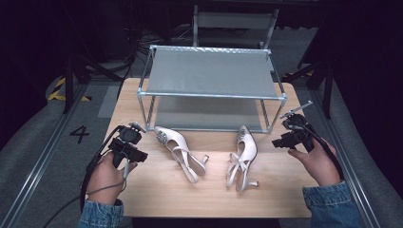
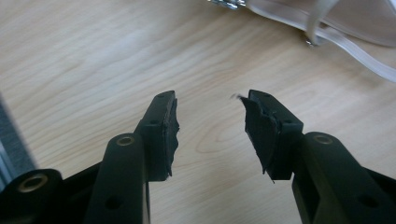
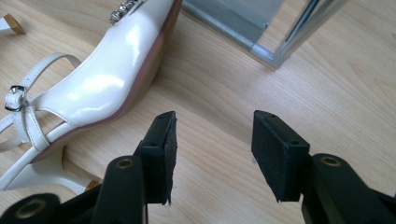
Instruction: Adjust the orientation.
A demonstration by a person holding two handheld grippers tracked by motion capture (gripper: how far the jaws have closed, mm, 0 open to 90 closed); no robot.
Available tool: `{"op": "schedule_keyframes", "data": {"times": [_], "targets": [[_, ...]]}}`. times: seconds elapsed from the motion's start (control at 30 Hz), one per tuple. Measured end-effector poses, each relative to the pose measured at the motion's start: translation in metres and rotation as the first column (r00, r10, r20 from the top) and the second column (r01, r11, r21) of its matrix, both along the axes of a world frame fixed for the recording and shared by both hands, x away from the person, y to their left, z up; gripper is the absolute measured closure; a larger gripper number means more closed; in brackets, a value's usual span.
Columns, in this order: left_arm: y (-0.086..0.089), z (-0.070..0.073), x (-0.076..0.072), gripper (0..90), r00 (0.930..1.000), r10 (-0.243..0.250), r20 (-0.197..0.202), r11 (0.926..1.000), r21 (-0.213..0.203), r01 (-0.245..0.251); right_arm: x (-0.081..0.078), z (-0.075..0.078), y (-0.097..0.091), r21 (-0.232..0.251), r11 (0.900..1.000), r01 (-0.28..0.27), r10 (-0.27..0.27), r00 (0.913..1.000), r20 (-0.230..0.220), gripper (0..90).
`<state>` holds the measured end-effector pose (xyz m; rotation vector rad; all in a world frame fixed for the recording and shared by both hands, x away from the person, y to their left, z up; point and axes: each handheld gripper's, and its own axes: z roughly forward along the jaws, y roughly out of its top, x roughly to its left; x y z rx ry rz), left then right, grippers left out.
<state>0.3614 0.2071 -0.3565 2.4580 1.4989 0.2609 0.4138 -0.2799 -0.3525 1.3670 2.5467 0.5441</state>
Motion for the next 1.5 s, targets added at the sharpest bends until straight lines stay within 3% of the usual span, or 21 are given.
{"op": "schedule_keyframes", "data": {"times": [0.03,0.1,0.13,0.27,0.43,0.47,0.57,0.63,0.77,1.07,1.3,1.5], "targets": [[-0.001,0.002,-0.001,52.3,1.0000,0.000,0.001,0.9999,0.013,0.000,0.000,-0.001,0.000,0.003,1.0000,-0.007,0.007,1.0000,-0.003,51.6],[0.001,0.005,-0.002,54.0,1.0000,-0.003,-0.008,1.0000,-0.002,0.003,0.000,-0.004,-0.003,0.007,1.0000,-0.006,0.006,0.9999,-0.012,52.1],[0.002,0.007,-0.003,53.5,1.0000,-0.004,-0.002,0.9992,-0.040,0.004,0.001,-0.007,-0.007,0.014,0.9999,0.010,-0.009,0.9995,-0.029,52.1],[0.003,0.009,-0.005,54.0,0.9997,-0.023,0.012,0.9960,-0.086,0.024,0.002,-0.010,-0.014,0.042,0.9986,0.031,-0.029,0.9976,-0.063,52.1],[-0.004,0.009,-0.003,55.0,0.9979,-0.064,-0.007,0.9960,-0.062,0.064,0.001,-0.011,-0.015,0.045,0.9986,0.029,-0.026,0.9979,-0.060,52.0],[-0.007,0.008,-0.003,54.8,0.9971,-0.076,-0.004,0.9948,-0.068,0.075,0.000,-0.011,-0.014,0.045,0.9986,0.029,-0.026,0.9979,-0.060,51.9],[-0.015,0.007,-0.001,58.9,0.9934,-0.114,-0.015,0.9831,-0.146,0.110,-0.001,-0.013,-0.014,0.044,0.9986,0.030,-0.027,0.9982,-0.054,51.2],[-0.021,0.005,0.001,59.1,0.9901,-0.139,-0.014,0.9790,-0.152,0.136,-0.001,-0.015,-0.014,0.046,0.9985,0.028,-0.026,0.9982,-0.054,50.2],[-0.037,-0.002,0.006,58.2,0.9846,-0.168,-0.049,0.9755,-0.153,0.158,-0.002,-0.019,-0.014,0.042,0.9989,0.020,-0.017,0.9981,-0.058,49.6],[-0.059,-0.020,0.019,60.5,0.9739,-0.212,-0.080,0.9705,-0.134,0.201,-0.008,-0.023,-0.020,0.041,0.9986,0.035,-0.032,0.9973,-0.066,48.6],[-0.073,-0.035,0.031,60.8,0.9696,-0.227,-0.092,0.9678,-0.134,0.213,-0.014,-0.028,-0.025,0.031,0.9984,0.047,-0.044,0.9961,-0.076,48.3],[-0.082,-0.046,0.036,60.3,0.9661,-0.246,-0.078,0.9644,-0.120,0.236,-0.016,-0.030,-0.029,0.029,0.9981,0.054,-0.052,0.9953,-0.082,48.3]]}}
